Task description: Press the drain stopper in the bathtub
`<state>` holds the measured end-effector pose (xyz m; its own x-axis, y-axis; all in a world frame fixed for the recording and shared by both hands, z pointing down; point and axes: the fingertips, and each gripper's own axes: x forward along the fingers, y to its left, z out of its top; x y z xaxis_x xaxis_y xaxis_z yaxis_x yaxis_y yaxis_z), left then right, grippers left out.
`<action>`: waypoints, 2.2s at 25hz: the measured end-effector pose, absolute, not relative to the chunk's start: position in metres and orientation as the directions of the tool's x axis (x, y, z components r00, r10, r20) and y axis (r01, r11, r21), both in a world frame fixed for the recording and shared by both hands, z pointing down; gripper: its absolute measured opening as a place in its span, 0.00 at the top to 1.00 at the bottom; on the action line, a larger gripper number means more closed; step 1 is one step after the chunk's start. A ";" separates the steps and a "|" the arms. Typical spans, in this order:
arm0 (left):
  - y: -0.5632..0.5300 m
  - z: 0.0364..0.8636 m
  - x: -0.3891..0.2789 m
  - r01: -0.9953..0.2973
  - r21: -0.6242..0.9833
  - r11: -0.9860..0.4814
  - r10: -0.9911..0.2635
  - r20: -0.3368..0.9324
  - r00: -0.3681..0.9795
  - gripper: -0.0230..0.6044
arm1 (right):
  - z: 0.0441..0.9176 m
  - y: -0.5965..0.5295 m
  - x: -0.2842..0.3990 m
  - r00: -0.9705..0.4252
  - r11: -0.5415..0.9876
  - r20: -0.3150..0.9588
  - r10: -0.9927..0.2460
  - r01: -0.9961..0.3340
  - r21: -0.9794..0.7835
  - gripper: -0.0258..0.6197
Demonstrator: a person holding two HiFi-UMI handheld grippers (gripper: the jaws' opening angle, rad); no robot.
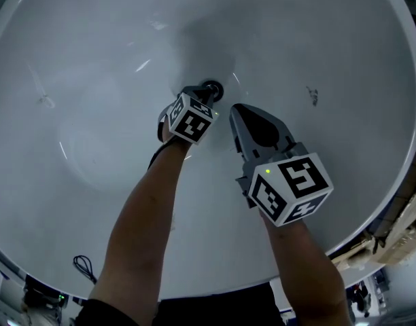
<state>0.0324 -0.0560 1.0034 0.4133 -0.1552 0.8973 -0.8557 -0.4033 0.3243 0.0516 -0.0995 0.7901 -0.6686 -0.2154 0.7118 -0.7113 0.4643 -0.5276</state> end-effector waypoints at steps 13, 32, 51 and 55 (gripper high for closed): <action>-0.058 1.005 0.037 -0.875 0.236 -0.423 -0.059 0.956 0.286 0.94 | 0.788 -0.104 0.054 -0.686 0.407 0.690 -0.230 -0.712 -0.572 0.94; -0.053 0.996 0.035 -0.885 0.297 -0.358 -0.094 0.932 0.350 0.94 | 0.784 -0.115 0.063 -0.675 0.330 0.681 -0.285 -0.736 -0.591 0.94; -0.032 0.779 -0.007 -0.932 0.314 -0.182 -0.356 0.863 0.360 0.94 | 0.649 -0.066 0.071 -0.687 0.472 0.658 -0.308 -0.711 -0.522 0.94; -0.027 0.706 -0.008 -0.930 0.296 -0.217 -0.400 0.842 0.361 0.94 | 0.591 -0.033 0.062 -0.716 0.540 0.654 -0.243 -0.660 -0.522 0.94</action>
<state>-0.0079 -0.0270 0.7058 0.3612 -0.3999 0.8424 -0.9302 -0.2172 0.2958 0.0622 -0.0334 0.5906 -0.7165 -0.2434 0.6538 -0.6601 0.5398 -0.5224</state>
